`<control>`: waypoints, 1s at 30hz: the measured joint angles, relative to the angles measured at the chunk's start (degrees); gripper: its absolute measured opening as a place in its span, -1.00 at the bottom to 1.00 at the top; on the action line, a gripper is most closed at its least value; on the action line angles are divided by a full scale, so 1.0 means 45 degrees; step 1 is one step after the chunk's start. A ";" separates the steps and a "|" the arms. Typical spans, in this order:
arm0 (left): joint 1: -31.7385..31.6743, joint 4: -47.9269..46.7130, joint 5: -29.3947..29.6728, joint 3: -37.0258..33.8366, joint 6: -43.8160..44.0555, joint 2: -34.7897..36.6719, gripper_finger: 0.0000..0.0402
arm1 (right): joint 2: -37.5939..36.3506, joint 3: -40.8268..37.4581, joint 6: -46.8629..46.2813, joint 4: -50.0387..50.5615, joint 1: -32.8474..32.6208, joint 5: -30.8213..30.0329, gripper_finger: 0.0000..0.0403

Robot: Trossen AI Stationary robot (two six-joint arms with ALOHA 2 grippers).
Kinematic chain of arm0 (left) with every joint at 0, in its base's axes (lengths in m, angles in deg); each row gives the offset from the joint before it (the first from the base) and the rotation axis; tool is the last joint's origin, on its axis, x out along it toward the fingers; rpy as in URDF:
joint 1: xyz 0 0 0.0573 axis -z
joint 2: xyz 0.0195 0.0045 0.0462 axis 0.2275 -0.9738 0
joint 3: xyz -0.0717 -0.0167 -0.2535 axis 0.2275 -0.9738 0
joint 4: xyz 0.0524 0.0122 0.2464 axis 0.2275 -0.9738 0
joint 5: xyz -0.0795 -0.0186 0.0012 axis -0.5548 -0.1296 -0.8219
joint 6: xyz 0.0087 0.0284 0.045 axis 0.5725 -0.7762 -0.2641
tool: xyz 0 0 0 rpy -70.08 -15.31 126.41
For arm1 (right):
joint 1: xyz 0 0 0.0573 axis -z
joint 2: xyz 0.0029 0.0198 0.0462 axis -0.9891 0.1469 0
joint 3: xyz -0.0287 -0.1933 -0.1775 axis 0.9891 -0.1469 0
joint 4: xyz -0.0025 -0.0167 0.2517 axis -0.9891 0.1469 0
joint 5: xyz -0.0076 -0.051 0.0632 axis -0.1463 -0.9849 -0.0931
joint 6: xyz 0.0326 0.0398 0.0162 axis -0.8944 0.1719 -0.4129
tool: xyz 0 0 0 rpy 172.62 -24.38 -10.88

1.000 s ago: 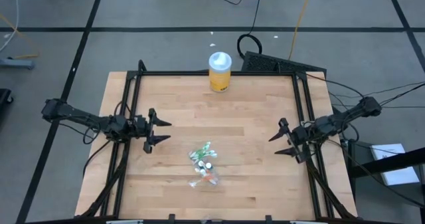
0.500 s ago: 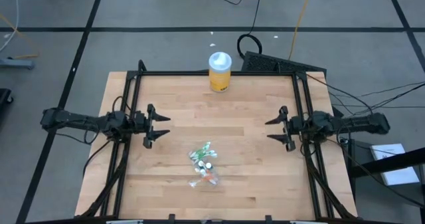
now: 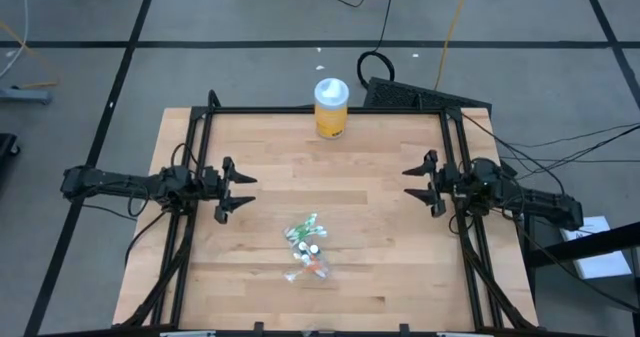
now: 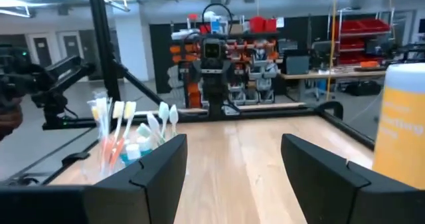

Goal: Pick & Place toothbrushing station
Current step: Return to Home Position

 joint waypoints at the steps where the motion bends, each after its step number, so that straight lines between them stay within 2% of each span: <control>1: 0.0000 0.0023 0.0000 0.0000 -0.0005 0.0000 0.25 | 0.0010 0.0000 -0.0007 -0.0019 0.0059 -0.0012 0.18; 5: 0.0000 -0.0244 0.0128 0.0000 -0.0034 -0.0020 0.25 | -0.0002 -0.0013 0.0258 0.0042 0.0138 -0.0224 0.18; 10: 0.0000 -0.0684 0.0325 0.0000 -0.0018 -0.0020 0.25 | 0.0002 -0.0030 0.0341 0.0821 0.0143 -0.1409 0.18; 15: 0.0000 -0.0885 0.0316 0.0000 0.0361 -0.0026 0.25 | 0.0000 -0.0039 0.0021 0.0575 0.0129 -0.1333 0.18; 30: 0.0000 -0.0885 0.0330 0.0005 -0.0112 -0.0029 0.25 | 0.0024 -0.0053 -0.0114 0.0578 0.0129 -0.1362 0.18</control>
